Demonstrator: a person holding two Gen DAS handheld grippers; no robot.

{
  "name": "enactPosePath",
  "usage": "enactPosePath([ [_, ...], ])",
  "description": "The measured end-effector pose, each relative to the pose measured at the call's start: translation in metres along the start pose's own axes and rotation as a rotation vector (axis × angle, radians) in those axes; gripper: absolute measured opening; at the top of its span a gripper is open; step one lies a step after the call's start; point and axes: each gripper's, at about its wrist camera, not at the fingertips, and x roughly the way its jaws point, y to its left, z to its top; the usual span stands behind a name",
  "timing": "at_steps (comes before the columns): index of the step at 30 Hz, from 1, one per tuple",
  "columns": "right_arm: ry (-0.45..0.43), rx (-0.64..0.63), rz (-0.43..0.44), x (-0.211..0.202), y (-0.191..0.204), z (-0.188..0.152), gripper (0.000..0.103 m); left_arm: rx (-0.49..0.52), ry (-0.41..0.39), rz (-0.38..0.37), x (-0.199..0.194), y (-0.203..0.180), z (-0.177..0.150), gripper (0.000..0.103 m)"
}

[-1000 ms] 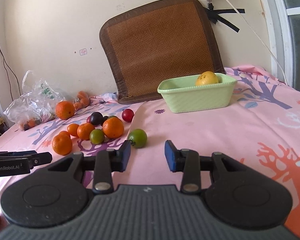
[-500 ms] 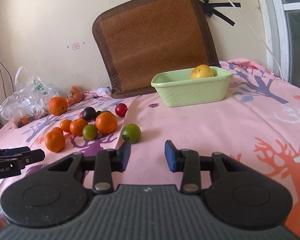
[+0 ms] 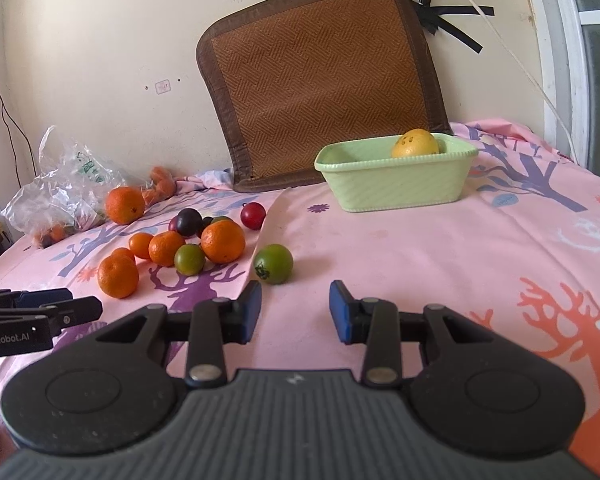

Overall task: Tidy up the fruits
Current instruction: 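Grasp the green lime with the right gripper while the left gripper grasps a tangerine, then lower the lime and tangerine into the green basket and open both grippers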

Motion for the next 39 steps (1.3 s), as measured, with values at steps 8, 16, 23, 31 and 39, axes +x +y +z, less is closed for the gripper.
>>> enactPosePath([
  [8, 0.041, -0.041, 0.067, 0.005, 0.001, 0.006, 0.041, 0.005, 0.045, -0.032, 0.005, -0.001, 0.011, 0.060],
  [16, 0.092, -0.206, 0.128, 0.025, 0.007, 0.017, 0.041, 0.016, 0.076, -0.009, 0.032, -0.006, 0.027, 0.060],
  [23, 0.117, -0.231, 0.145, 0.051, 0.009, 0.026, 0.042, 0.015, 0.113, 0.031, 0.058, -0.010, 0.031, 0.046],
  [31, 0.101, -0.214, 0.184, 0.040, -0.001, 0.026, 0.030, -0.087, 0.097, -0.108, 0.037, -0.008, 0.027, 0.041],
  [39, -0.180, -0.222, -0.045, 0.023, -0.050, 0.064, 0.031, 0.016, 0.017, -0.378, 0.084, -0.090, 0.113, 0.041],
])
